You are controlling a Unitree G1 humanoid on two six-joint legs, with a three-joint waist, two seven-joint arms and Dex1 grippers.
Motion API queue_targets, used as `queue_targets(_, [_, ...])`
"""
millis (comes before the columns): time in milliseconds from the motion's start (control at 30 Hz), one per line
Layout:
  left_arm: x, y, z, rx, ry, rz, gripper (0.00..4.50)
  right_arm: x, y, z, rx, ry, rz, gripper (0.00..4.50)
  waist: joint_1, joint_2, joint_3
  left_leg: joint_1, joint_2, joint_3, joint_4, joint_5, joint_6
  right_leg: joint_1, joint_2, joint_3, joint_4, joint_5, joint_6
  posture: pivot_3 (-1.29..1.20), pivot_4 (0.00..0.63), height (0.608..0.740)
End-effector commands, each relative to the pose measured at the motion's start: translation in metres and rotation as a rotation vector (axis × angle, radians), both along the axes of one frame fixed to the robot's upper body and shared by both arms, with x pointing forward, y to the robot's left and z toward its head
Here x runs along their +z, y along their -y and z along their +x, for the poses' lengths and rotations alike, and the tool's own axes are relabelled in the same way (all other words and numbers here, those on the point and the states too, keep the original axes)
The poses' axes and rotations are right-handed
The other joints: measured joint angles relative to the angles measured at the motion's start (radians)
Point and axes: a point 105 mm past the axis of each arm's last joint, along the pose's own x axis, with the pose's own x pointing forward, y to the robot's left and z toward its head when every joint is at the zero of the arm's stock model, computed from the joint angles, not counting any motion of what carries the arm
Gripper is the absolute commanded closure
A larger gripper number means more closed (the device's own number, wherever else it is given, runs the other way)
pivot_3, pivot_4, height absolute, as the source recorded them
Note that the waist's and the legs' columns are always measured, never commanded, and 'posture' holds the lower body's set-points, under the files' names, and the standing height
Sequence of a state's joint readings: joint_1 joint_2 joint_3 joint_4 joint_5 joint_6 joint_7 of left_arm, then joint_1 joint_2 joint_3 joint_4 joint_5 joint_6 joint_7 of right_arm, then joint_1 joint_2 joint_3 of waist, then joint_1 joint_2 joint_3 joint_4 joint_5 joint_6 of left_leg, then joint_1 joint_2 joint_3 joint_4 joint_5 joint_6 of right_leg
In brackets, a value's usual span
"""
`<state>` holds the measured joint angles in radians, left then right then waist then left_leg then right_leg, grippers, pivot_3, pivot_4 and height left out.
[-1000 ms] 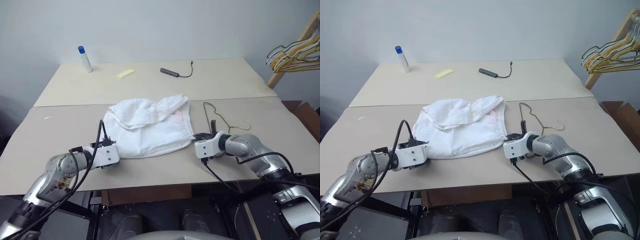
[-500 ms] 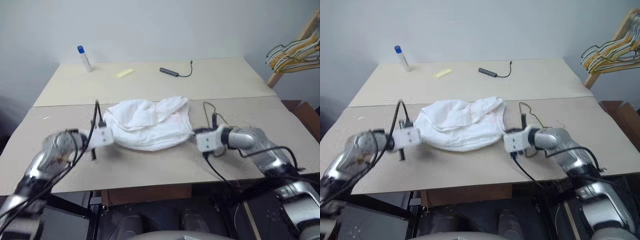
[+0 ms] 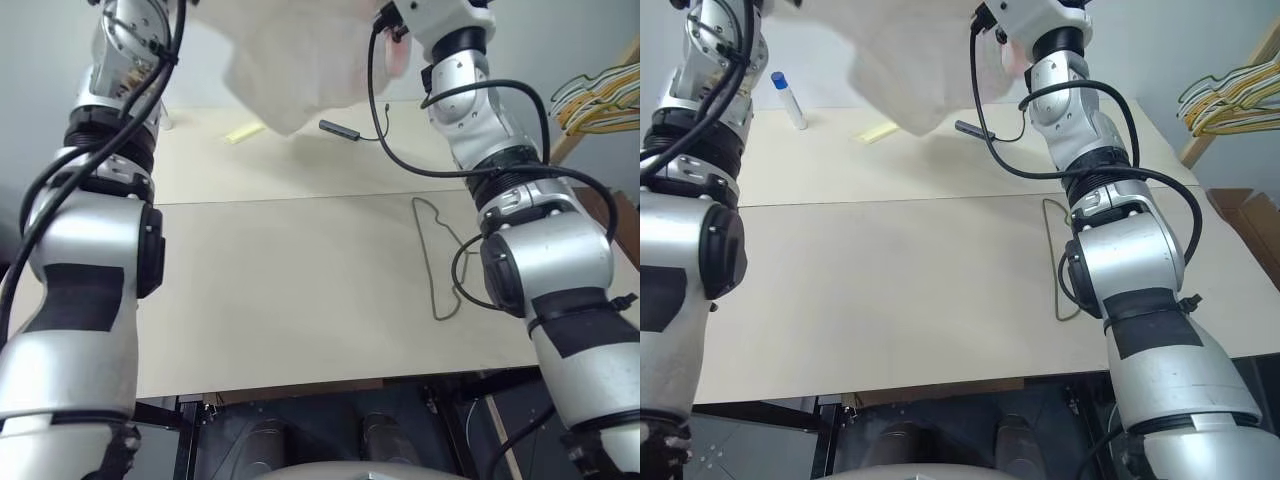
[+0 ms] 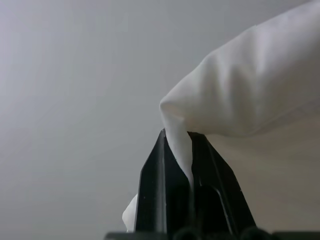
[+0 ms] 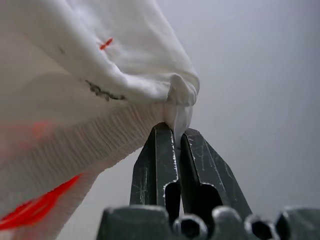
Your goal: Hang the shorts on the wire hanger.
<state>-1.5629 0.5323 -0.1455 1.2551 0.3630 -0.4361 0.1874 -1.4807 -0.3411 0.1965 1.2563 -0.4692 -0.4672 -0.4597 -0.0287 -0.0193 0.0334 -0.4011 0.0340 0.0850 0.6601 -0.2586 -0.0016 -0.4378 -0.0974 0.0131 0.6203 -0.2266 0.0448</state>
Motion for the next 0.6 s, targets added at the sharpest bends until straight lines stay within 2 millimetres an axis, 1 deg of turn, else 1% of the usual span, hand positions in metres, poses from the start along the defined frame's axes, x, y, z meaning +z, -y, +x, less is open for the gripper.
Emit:
queue_targets(33, [-0.041,0.023,0.002,-0.204,-0.094,0.141,4.49,-0.043,0.003,0.009,0.083,-0.144,-0.116,4.5,-0.007,0.001,-0.001,0.0,0.0,0.0,0.001,0.0,0.0,0.003,0.0,-0.001,-0.004,0.0,0.001,0.01,0.0,0.74])
queue_targets(67, [-0.064,0.028,0.004,-0.273,-0.167,0.189,4.49,-0.064,0.004,0.011,0.1,-0.205,-0.19,4.5,-0.012,0.001,-0.001,0.004,0.0,0.0,0.001,0.0,0.0,0.009,0.0,-0.002,-0.008,0.0,0.002,0.0,0.0,0.74])
queue_targets(100, [-0.087,0.031,0.003,-0.326,-0.223,0.246,4.49,-0.084,0.005,0.013,0.132,-0.278,-0.246,4.5,-0.019,0.001,-0.002,0.012,0.0,0.0,0.001,0.0,0.0,0.019,0.0,-0.003,-0.008,0.0,0.002,0.0,0.0,0.74])
queue_targets(133, [-0.1,0.033,0.001,-0.359,-0.255,0.28,4.49,-0.096,0.005,0.013,0.154,-0.321,-0.283,4.5,-0.027,0.001,-0.001,0.016,0.0,0.0,0.001,0.001,0.002,0.024,0.0,-0.002,-0.009,0.001,0.003,0.0,0.0,0.74])
queue_targets(167, [-0.127,0.033,-0.003,-0.426,-0.332,0.307,4.49,-0.115,0.005,0.009,0.195,-0.366,-0.359,4.5,-0.037,0.001,-0.001,0.02,0.0,0.0,0.001,0.001,0.003,0.029,0.0,-0.002,-0.009,0.002,0.004,0.0,0.0,0.74])
queue_targets(200, [-0.152,0.033,-0.011,-0.488,-0.398,0.33,4.49,-0.134,0.004,0.006,0.252,-0.434,-0.408,4.5,-0.045,0.001,-0.001,0.02,0.0,0.0,0.002,0.002,0.004,0.029,0.0,-0.002,-0.01,0.004,0.004,0.0,0.0,0.74])
queue_targets(233, [-0.18,0.033,-0.024,-0.554,-0.483,0.366,4.49,-0.153,0.004,-0.001,0.309,-0.487,-0.465,4.5,-0.057,0.001,-0.001,0.019,0.0,0.0,0.003,0.002,0.005,0.028,0.0,-0.002,-0.008,0.005,0.004,0.0,0.0,0.74])
queue_targets(267, [-0.201,0.032,-0.037,-0.608,-0.559,0.386,4.49,-0.167,0.005,-0.006,0.345,-0.525,-0.511,4.5,-0.075,0.001,-0.002,0.019,0.0,-0.001,0.003,0.002,0.005,0.027,0.0,0.0,-0.008,0.005,0.004,0.0,0.0,0.74])
queue_targets(333, [-0.237,0.027,-0.069,-0.678,-0.717,0.445,4.49,-0.193,0.006,-0.015,0.407,-0.605,-0.61,4.5,-0.104,0.001,-0.002,0.019,0.002,-0.001,0.004,0.002,0.005,0.026,0.001,0.002,-0.007,0.005,0.004,0.0,0.0,0.74])
queue_targets(367, [-0.254,0.022,-0.087,-0.706,-0.819,0.476,4.49,-0.205,0.007,-0.021,0.43,-0.641,-0.664,4.5,-0.122,0.001,-0.002,0.016,0.002,-0.002,0.005,0.002,0.005,0.022,0.001,0.003,-0.005,0.005,0.004,0.01,0.0,0.74])
queue_targets(400, [-0.267,0.017,-0.108,-0.735,-0.908,0.517,4.49,-0.217,0.008,-0.027,0.454,-0.672,-0.725,4.5,-0.137,0.001,-0.002,0.012,0.003,-0.004,0.005,0.002,0.005,0.014,0.001,0.007,-0.002,0.005,0.004,0.01,0.0,0.74])
queue_targets(467, [-0.283,0.006,-0.139,-0.755,-1.081,0.566,4.49,-0.235,0.012,-0.036,0.478,-0.718,-0.83,4.5,-0.146,0.001,-0.002,0.013,0.003,-0.007,0.005,0.002,0.005,0.014,0.002,0.009,0.0,0.005,0.004,0.02,0.0,0.74])
queue_targets(500, [-0.287,0.001,-0.151,-0.759,-1.139,0.6,4.49,-0.241,0.014,-0.04,0.487,-0.727,-0.876,4.5,-0.148,0.001,-0.002,0.013,0.004,-0.008,0.005,0.002,0.004,0.013,0.002,0.009,0.001,0.005,0.004,0.02,0.0,0.74])
queue_targets(567, [-0.294,-0.012,-0.173,-0.751,-1.277,0.647,4.49,-0.255,0.018,-0.049,0.503,-0.741,-0.958,4.5,-0.141,0.001,-0.002,0.018,0.002,-0.009,0.005,-0.004,0.015,0.018,0.001,0.01,0.004,0.005,0.004,0.03,0.0,0.74])
queue_targets(600, [-0.296,-0.017,-0.186,-0.758,-1.336,0.672,4.49,-0.261,0.021,-0.054,0.512,-0.744,-0.994,4.5,-0.139,0.001,-0.002,0.02,0.002,-0.008,0.006,-0.005,0.017,0.019,0.001,0.011,0.005,0.005,0.004,0.03,0.0,0.74])
